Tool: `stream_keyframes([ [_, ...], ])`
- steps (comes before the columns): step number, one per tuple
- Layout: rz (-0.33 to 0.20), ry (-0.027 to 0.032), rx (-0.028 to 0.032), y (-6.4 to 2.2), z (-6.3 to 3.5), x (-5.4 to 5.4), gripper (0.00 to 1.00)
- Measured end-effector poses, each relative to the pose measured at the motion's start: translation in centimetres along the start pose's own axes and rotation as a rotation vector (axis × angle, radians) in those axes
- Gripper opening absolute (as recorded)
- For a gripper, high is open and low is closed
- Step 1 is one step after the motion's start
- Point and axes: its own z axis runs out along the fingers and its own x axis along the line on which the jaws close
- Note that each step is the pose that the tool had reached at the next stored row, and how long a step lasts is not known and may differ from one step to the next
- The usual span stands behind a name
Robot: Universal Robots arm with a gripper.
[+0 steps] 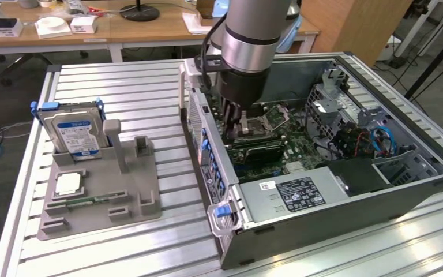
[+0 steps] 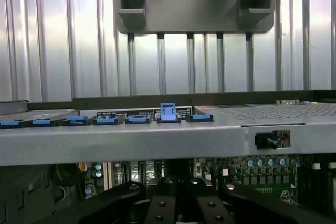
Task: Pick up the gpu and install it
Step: 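Press down on the gpu until it lock into place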
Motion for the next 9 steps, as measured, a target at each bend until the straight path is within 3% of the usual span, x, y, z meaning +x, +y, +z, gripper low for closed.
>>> stream_keyframes([
  [4, 0.001, 0.0008, -0.0140, 0.13, 0.03, 0.01, 0.11],
  [9, 0.005, 0.0005, -0.0162, 0.44, 0.07, 0.01, 0.11],
])
